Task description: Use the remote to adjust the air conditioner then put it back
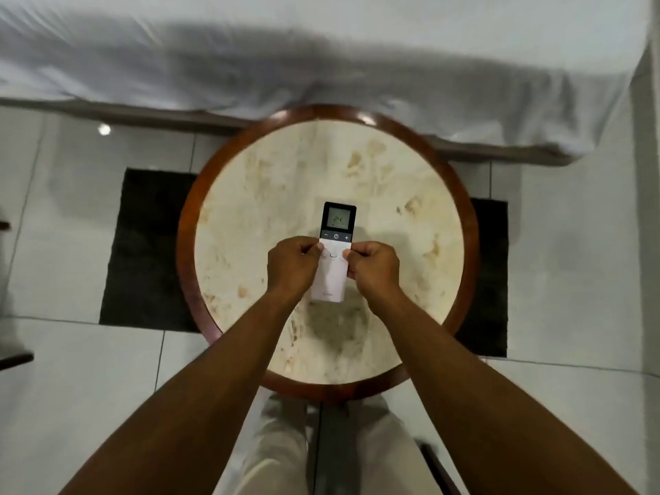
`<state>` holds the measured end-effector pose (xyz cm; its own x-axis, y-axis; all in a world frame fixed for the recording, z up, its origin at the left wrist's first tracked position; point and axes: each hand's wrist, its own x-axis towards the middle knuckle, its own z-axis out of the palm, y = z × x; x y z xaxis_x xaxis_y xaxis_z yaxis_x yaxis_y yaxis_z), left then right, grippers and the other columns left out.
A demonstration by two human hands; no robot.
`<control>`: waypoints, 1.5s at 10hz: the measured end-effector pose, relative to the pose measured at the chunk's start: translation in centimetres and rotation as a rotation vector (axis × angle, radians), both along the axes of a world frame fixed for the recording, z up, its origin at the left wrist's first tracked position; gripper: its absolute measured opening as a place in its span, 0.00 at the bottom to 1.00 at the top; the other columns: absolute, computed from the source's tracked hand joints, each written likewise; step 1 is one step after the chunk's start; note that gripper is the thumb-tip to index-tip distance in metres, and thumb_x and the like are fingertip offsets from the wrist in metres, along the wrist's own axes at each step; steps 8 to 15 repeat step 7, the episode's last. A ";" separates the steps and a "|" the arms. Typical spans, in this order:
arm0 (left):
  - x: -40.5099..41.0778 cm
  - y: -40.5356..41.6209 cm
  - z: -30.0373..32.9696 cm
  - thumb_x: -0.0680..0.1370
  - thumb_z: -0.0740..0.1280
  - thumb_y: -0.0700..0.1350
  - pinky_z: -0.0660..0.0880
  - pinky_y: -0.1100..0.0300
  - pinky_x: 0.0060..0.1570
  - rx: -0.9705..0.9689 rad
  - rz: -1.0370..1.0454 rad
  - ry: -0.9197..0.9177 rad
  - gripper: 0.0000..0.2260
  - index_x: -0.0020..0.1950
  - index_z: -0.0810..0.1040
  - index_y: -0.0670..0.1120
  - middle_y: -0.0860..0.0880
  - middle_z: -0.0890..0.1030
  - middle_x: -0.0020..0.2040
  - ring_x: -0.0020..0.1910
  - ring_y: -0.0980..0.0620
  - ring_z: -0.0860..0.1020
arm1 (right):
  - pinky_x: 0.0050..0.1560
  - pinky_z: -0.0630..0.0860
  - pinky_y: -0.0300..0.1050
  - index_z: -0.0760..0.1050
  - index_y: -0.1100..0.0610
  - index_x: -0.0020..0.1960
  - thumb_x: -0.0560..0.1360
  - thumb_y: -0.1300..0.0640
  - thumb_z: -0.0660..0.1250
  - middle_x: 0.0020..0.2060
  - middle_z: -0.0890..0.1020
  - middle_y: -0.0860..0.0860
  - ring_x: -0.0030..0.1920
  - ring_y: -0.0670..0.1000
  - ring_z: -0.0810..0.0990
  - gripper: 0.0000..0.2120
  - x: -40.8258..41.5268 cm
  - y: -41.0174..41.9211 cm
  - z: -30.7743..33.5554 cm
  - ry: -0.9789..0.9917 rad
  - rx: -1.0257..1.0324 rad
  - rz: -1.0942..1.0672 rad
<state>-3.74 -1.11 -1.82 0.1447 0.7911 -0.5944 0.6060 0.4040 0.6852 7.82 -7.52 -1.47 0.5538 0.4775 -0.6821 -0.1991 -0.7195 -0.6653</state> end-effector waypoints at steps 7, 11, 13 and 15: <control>-3.6 -1.1 -4.1 0.78 0.63 0.49 0.76 0.53 0.52 0.130 -0.285 0.182 0.10 0.55 0.81 0.47 0.43 0.84 0.53 0.51 0.44 0.81 | 0.31 0.64 0.41 0.75 0.57 0.33 0.76 0.58 0.67 0.30 0.76 0.50 0.31 0.47 0.72 0.13 -2.0 -1.2 -4.2 -0.294 -0.078 0.322; -3.6 -1.1 -4.1 0.78 0.63 0.49 0.76 0.53 0.52 0.130 -0.285 0.182 0.10 0.55 0.81 0.47 0.43 0.84 0.53 0.51 0.44 0.81 | 0.31 0.64 0.41 0.75 0.57 0.33 0.76 0.58 0.67 0.30 0.76 0.50 0.31 0.47 0.72 0.13 -2.0 -1.2 -4.2 -0.294 -0.078 0.322; -3.6 -1.1 -4.1 0.78 0.63 0.49 0.76 0.53 0.52 0.130 -0.285 0.182 0.10 0.55 0.81 0.47 0.43 0.84 0.53 0.51 0.44 0.81 | 0.31 0.64 0.41 0.75 0.57 0.33 0.76 0.58 0.67 0.30 0.76 0.50 0.31 0.47 0.72 0.13 -2.0 -1.2 -4.2 -0.294 -0.078 0.322; -3.6 -1.1 -4.1 0.78 0.63 0.49 0.76 0.53 0.52 0.130 -0.285 0.182 0.10 0.55 0.81 0.47 0.43 0.84 0.53 0.51 0.44 0.81 | 0.31 0.64 0.41 0.75 0.57 0.33 0.76 0.58 0.67 0.30 0.76 0.50 0.31 0.47 0.72 0.13 -2.0 -1.2 -4.2 -0.294 -0.078 0.322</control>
